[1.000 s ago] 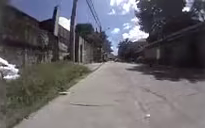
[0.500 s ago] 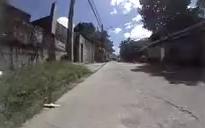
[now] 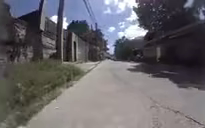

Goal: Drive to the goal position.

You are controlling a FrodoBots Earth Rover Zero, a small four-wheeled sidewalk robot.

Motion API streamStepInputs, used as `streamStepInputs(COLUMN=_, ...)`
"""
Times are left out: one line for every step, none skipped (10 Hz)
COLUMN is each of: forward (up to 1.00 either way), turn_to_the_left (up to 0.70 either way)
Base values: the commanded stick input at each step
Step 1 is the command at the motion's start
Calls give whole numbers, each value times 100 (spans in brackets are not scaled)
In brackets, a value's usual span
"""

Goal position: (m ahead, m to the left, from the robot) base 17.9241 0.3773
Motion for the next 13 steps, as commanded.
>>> streamStepInputs(forward=100, turn_to_the_left=10)
streamStepInputs(forward=100, turn_to_the_left=11)
streamStepInputs(forward=100, turn_to_the_left=14)
streamStepInputs(forward=100, turn_to_the_left=8)
streamStepInputs(forward=100, turn_to_the_left=1)
streamStepInputs(forward=100, turn_to_the_left=0)
streamStepInputs(forward=100, turn_to_the_left=0)
streamStepInputs(forward=100, turn_to_the_left=0)
streamStepInputs(forward=100, turn_to_the_left=0)
streamStepInputs(forward=100, turn_to_the_left=12)
streamStepInputs(forward=100, turn_to_the_left=-36)
streamStepInputs(forward=100, turn_to_the_left=-23)
streamStepInputs(forward=100, turn_to_the_left=-37)
